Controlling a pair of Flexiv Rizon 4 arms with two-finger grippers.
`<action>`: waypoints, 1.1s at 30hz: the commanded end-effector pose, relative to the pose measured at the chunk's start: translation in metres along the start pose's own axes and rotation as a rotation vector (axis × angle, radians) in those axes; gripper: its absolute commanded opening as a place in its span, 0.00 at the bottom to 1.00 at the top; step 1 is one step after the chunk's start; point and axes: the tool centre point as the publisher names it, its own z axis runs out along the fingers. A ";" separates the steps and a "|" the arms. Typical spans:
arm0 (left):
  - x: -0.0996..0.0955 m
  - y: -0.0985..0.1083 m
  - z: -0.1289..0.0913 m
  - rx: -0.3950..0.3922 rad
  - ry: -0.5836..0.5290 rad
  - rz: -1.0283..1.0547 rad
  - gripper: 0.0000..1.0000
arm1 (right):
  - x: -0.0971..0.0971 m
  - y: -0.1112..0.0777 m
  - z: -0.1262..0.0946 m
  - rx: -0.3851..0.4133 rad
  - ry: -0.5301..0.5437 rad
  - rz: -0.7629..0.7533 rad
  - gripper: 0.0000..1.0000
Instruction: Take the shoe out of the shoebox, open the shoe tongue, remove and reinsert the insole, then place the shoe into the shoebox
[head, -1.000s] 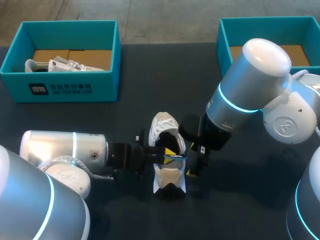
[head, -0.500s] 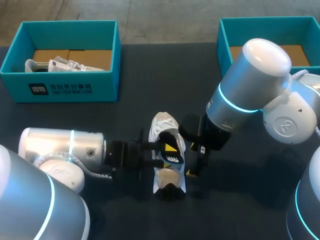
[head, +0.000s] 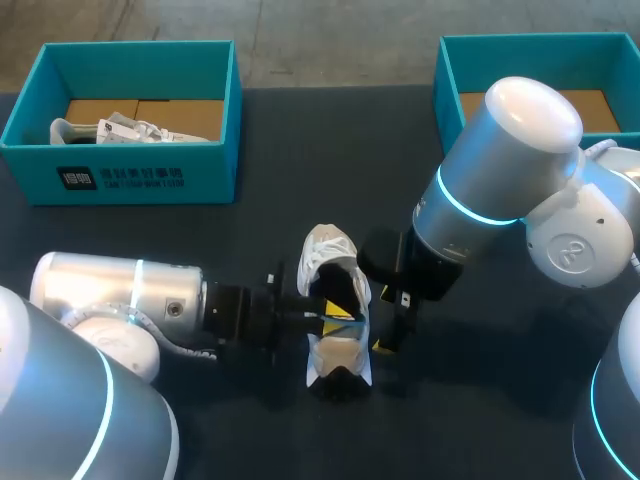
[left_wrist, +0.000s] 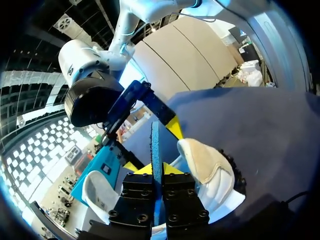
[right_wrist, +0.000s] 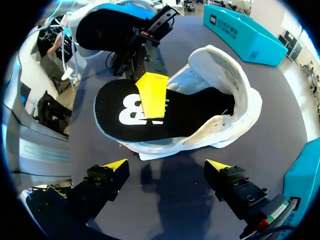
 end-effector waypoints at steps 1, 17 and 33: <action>-0.002 0.006 0.009 -0.032 -0.002 0.006 0.00 | 0.002 0.000 0.001 0.002 -0.005 0.001 1.00; -0.009 0.022 0.008 -0.105 -0.026 0.007 0.00 | 0.002 0.000 0.001 0.002 -0.005 0.001 1.00; -0.001 -0.006 -0.005 -0.009 -0.017 -0.013 0.27 | 0.002 0.000 0.001 0.002 -0.005 0.001 1.00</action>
